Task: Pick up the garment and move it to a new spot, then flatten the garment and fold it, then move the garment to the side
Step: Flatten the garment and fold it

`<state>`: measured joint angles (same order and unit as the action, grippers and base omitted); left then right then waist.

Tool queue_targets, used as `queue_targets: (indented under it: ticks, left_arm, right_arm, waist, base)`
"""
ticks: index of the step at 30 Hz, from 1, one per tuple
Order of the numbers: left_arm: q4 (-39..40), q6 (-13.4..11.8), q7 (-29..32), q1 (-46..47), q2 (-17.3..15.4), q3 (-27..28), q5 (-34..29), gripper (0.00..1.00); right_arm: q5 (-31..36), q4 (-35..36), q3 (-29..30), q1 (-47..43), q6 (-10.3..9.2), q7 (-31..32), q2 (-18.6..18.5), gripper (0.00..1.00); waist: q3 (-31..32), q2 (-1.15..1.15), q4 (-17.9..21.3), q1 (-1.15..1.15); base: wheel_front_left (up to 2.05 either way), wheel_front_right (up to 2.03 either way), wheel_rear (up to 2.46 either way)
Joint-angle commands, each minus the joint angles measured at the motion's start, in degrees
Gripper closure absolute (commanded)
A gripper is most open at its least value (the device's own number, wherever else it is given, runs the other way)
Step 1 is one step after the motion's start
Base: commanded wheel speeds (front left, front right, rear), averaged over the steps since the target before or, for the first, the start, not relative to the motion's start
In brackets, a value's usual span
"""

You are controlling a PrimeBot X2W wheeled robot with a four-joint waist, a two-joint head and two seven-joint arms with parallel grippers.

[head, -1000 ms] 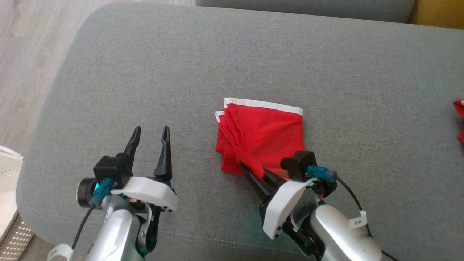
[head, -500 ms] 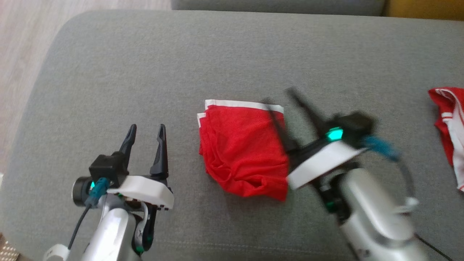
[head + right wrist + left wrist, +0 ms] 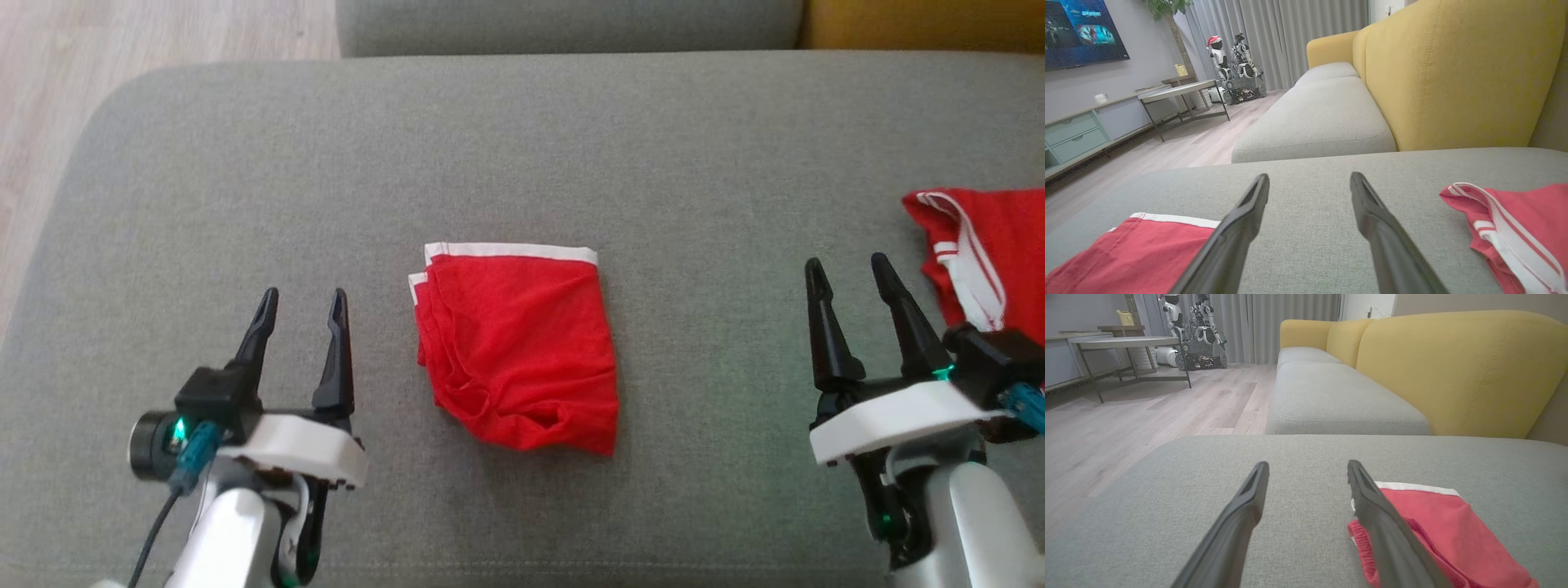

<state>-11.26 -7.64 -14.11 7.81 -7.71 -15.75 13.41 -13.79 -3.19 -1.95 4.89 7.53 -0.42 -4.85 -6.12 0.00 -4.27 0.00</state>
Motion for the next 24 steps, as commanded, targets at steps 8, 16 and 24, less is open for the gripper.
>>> queue_targets:
  ticks: [8, 16, 24]
  left_arm:
    - [5.4, -0.7, 2.0, -3.3, -3.4, 1.7, -0.7, 0.0]
    - [7.4, -1.1, 3.8, -7.2, -4.4, 1.1, -0.5, 0.0]
    - [7.7, -1.0, 5.0, -8.8, -5.0, 0.3, -0.2, 0.0]
  right_arm:
    - [2.5, 6.1, 1.2, -4.4, -0.04, 2.7, 0.9, 0.0]
    - [3.8, 8.1, 2.4, -8.5, -0.04, 4.5, 1.3, 0.0]
    - [5.2, 10.0, 2.9, -10.8, -0.04, 5.9, 1.6, 0.0]
  waist:
    - [4.7, 0.0, 0.3, 0.0]
    - [7.3, 0.0, 0.0, 0.0]
    - [8.7, 0.0, 0.1, 0.0]
  base:
    - [0.0, 0.0, 0.0]
    - [0.0, 0.0, 0.0]
    - [0.0, 0.0, 0.0]
